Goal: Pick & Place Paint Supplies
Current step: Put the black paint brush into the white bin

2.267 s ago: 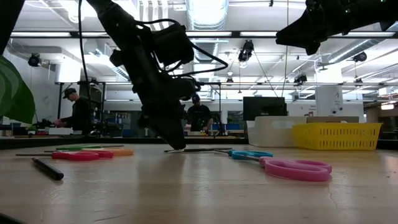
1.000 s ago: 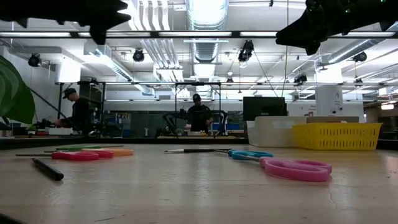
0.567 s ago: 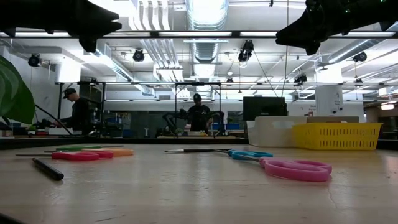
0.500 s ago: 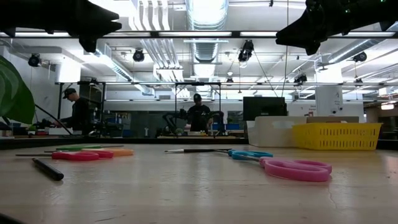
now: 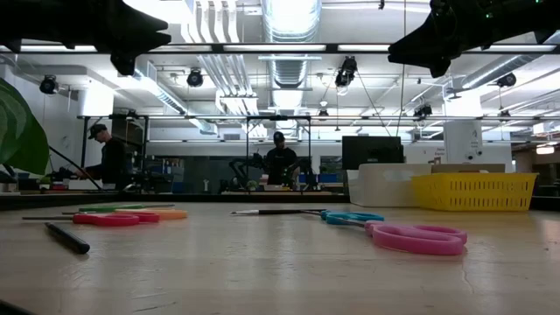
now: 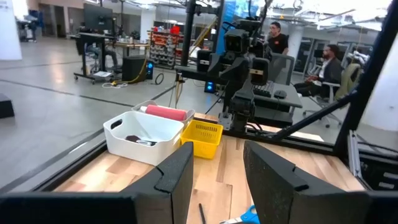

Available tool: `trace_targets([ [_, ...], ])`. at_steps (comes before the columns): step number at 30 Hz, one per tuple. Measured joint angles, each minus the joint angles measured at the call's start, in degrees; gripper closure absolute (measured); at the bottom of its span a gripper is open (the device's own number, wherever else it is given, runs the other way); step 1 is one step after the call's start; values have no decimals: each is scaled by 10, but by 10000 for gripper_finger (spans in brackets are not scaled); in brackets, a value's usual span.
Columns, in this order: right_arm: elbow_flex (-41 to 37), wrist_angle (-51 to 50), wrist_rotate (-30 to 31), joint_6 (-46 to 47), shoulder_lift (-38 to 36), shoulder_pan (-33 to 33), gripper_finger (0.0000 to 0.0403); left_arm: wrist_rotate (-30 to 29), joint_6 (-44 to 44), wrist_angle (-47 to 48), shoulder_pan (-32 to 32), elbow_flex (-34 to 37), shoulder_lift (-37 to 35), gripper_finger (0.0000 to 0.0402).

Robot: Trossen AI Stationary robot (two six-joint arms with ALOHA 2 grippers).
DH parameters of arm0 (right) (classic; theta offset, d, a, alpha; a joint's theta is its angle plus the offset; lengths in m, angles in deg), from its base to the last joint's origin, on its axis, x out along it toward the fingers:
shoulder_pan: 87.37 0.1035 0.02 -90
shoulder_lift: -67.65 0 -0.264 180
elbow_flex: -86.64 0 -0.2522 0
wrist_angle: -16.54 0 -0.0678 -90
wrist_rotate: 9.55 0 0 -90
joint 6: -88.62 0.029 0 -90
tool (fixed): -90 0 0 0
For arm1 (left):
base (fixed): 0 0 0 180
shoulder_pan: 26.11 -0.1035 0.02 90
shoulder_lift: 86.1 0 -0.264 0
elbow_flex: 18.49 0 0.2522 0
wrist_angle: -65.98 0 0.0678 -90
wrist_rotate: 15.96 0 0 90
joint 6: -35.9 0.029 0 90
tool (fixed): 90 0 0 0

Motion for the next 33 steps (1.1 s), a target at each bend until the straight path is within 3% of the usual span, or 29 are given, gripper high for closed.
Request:
trace_targets([
  [4, 0, 0, 0, 0, 0, 0, 259, -30, -22, 3, 0, 0, 0, 257],
  [15, 0, 0, 0, 0, 0, 0, 259, -32, -28, 77, 0, 1, 0, 257],
  [33, 0, 0, 0, 0, 0, 0, 259, -31, -28, 338, 0, 1, 0, 257],
])
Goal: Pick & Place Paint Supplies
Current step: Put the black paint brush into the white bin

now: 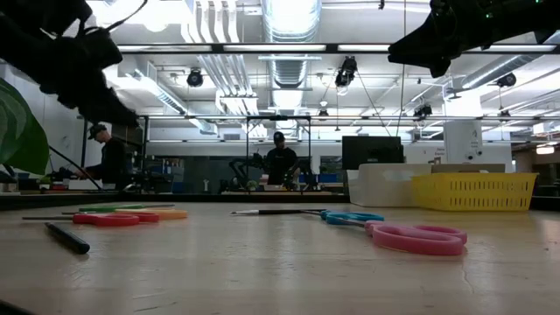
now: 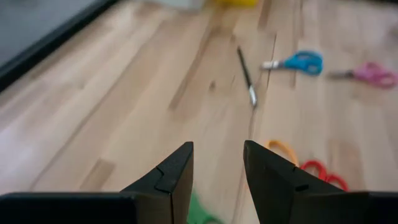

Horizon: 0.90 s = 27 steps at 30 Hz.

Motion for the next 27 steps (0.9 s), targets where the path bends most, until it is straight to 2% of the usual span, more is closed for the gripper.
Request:
trace_targets([
  [8, 0, -2, -1, 10, 0, 0, 259, 0, 0, 52, 0, 0, 0, 257],
  [12, 0, -16, -26, 70, 7, 0, 259, 0, 0, 51, 0, 0, 0, 257],
  [14, 0, -15, -68, 54, 24, 0, 259, 0, 0, 51, 0, 0, 0, 257],
  [20, 33, -18, -165, -35, 129, 1, 259, 0, 1, 50, 0, 0, 0, 257],
  [27, 115, -20, -170, -168, 290, 1, 259, 0, 1, 50, 0, 0, 0, 257],
])
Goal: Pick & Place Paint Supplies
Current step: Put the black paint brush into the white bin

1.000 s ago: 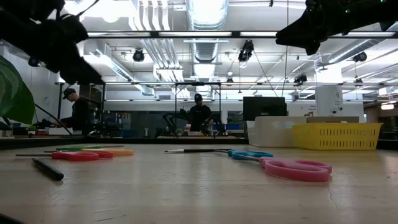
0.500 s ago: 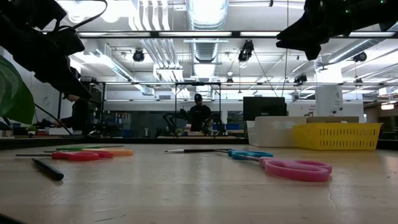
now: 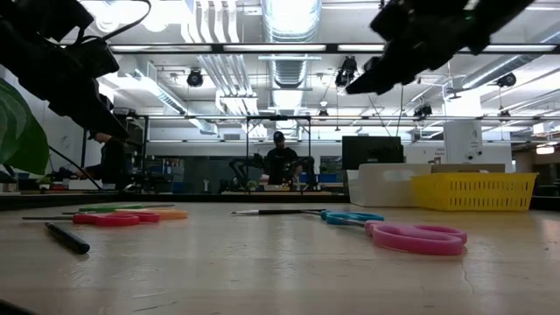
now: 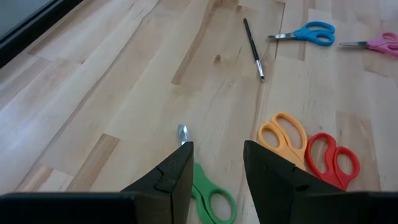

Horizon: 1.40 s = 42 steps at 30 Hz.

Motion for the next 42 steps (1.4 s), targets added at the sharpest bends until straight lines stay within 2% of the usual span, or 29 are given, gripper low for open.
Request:
trace_targets([
  [3, 37, 1, -8, -23, 71, 0, 259, 0, 0, 0, 0, 0, 0, 257],
  [10, 113, 4, -71, -31, 225, 0, 259, 0, 0, 0, 0, 0, 0, 257],
  [18, 178, 2, -73, -56, 368, 2, 259, 0, 0, 0, 0, 0, 0, 257],
  [24, 190, 1, -75, -124, 415, 3, 259, 0, 0, 0, 0, 0, 0, 257],
  [37, 191, -2, -70, -98, 468, 3, 260, 0, 0, 0, 0, 0, 0, 257],
  [39, 191, -4, -52, -101, 473, 5, 269, 0, -1, 0, 0, 0, 0, 257],
  [42, 191, -4, -38, -100, 478, 6, 302, 0, 0, 0, 0, 0, 0, 257],
])
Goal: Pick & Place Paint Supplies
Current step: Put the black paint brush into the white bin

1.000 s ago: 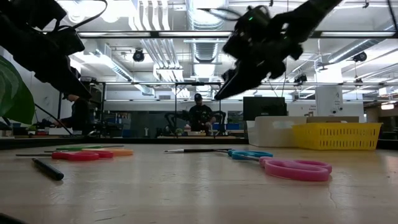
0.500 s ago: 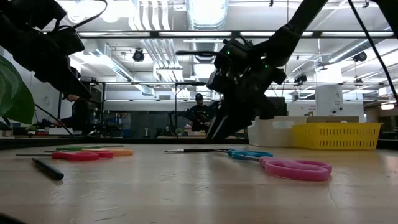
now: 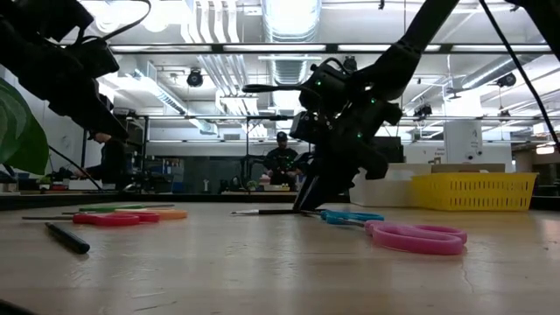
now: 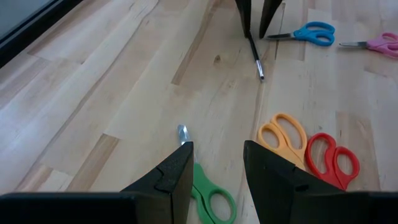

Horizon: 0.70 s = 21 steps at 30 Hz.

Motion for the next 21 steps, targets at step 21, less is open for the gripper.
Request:
trace_targets([
  [21, -6, -23, 23, 24, -49, -1, 388, 0, 0, 0, 0, 0, 0, 257],
])
